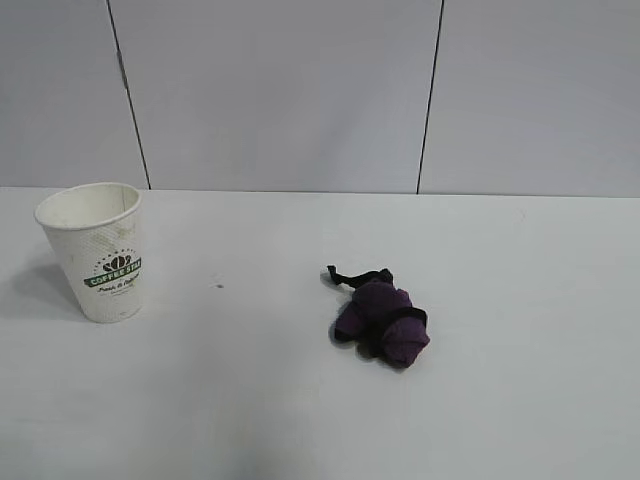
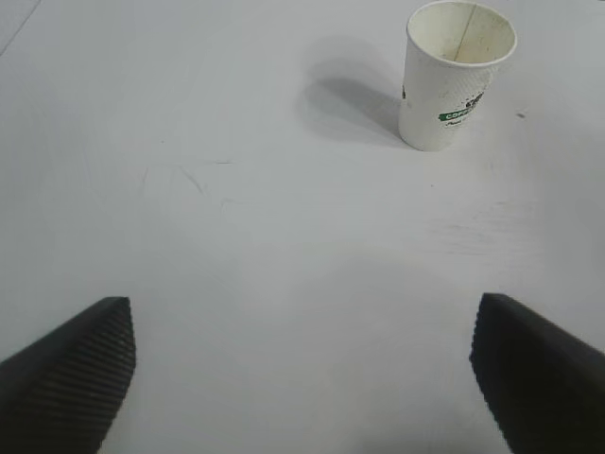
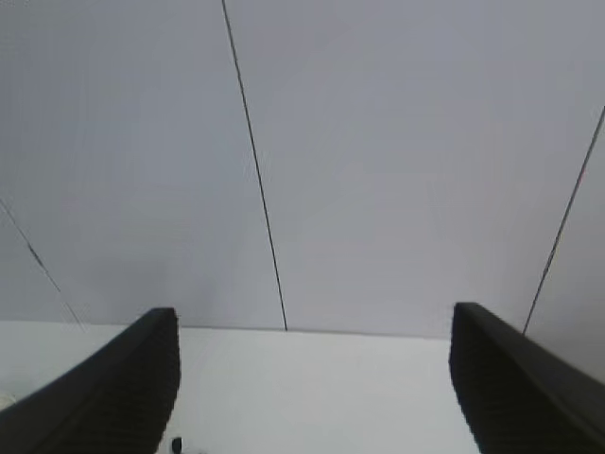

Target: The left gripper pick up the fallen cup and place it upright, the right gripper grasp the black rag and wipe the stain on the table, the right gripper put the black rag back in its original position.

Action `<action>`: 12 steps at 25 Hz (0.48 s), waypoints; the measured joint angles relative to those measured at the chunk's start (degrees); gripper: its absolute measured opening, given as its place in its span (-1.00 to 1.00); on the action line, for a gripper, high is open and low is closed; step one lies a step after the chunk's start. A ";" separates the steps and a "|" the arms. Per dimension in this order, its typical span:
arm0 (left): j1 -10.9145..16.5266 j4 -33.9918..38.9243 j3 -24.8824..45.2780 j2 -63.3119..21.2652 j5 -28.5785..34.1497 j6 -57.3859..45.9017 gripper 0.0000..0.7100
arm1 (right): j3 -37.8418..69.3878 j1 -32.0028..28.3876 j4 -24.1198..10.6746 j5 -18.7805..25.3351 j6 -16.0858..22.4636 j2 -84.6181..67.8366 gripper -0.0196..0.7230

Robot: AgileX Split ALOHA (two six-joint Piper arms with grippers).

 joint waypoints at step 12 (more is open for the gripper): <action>0.00 0.00 0.00 0.00 0.00 0.00 0.95 | 47.86 4.74 -6.55 -7.40 2.56 -32.34 0.53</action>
